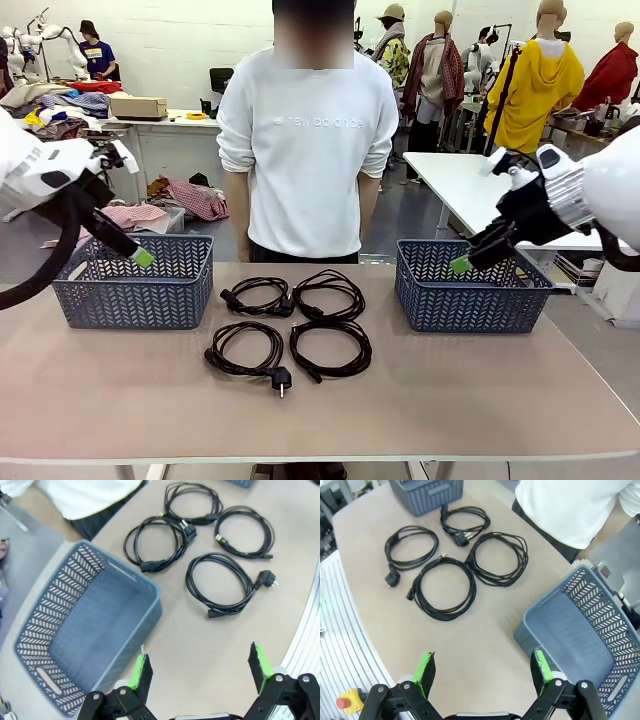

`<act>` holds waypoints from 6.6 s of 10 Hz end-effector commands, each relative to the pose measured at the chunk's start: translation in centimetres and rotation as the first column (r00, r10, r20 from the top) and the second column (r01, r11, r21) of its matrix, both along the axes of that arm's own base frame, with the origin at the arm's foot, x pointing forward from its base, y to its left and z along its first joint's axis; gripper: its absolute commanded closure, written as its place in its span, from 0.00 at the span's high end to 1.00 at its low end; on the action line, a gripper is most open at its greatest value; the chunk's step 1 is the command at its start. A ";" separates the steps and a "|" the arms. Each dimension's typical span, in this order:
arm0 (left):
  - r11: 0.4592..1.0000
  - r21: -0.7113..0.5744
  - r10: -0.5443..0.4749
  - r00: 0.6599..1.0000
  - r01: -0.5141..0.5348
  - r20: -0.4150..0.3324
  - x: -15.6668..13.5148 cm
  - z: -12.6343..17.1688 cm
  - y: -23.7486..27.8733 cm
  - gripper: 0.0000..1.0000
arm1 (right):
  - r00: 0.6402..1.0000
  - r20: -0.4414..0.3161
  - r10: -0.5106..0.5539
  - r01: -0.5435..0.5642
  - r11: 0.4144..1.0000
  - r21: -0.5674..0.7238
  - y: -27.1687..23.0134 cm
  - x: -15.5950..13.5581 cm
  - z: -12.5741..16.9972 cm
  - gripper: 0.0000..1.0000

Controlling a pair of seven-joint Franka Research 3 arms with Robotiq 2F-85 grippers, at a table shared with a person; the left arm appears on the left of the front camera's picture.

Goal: Organize the cables according to human instructions.
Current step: Pick up a bundle of cables and place it in the basket indicated by the human.

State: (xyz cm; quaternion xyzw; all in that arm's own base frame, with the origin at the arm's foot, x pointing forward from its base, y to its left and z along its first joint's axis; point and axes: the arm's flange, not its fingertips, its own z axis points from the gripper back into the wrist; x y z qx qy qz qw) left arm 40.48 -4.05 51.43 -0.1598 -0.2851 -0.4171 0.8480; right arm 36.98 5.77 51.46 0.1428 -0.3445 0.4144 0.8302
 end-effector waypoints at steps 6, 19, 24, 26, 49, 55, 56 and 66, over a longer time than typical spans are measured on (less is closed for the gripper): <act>0.999 -0.025 0.027 1.000 -0.027 0.005 0.7 0.9 2.0 1.00 | 1.000 0.009 0.025 -0.025 0.999 0.029 -1.3 0.0 0.0 1.00; 0.999 -0.025 0.027 1.000 -0.027 0.005 0.7 0.9 2.0 1.00 | 1.000 0.009 0.025 -0.025 0.999 0.029 -1.3 0.0 0.0 1.00; 0.999 -0.025 0.027 1.000 -0.027 0.005 0.7 0.9 2.0 1.00 | 1.000 0.009 0.025 -0.025 0.999 0.029 -1.3 0.0 0.0 1.00; 0.999 -0.025 0.027 1.000 -0.027 0.005 0.7 0.9 2.0 1.00 | 1.000 0.009 0.025 -0.025 0.999 0.029 -1.3 0.0 0.0 1.00; 0.725 0.414 -0.530 0.830 0.551 -0.177 -1.1 -11.7 -20.5 1.00 | 1.000 0.009 0.025 -0.025 0.999 0.029 -1.3 0.0 0.0 1.00; 0.667 0.451 -0.557 0.798 0.594 -0.228 0.1 -14.2 -21.4 1.00 | 1.000 0.009 0.025 -0.025 0.999 0.029 -1.3 0.0 0.0 1.00; 0.654 0.458 -0.563 0.792 0.602 -0.237 0.2 -14.9 -21.9 1.00 | 1.000 0.009 0.025 -0.025 0.999 0.029 -1.3 0.0 0.0 1.00; 0.615 0.495 -0.566 0.781 0.614 -0.265 1.6 -19.0 -24.0 1.00 | 1.000 0.009 0.025 -0.025 0.999 0.029 -1.3 0.0 0.0 1.00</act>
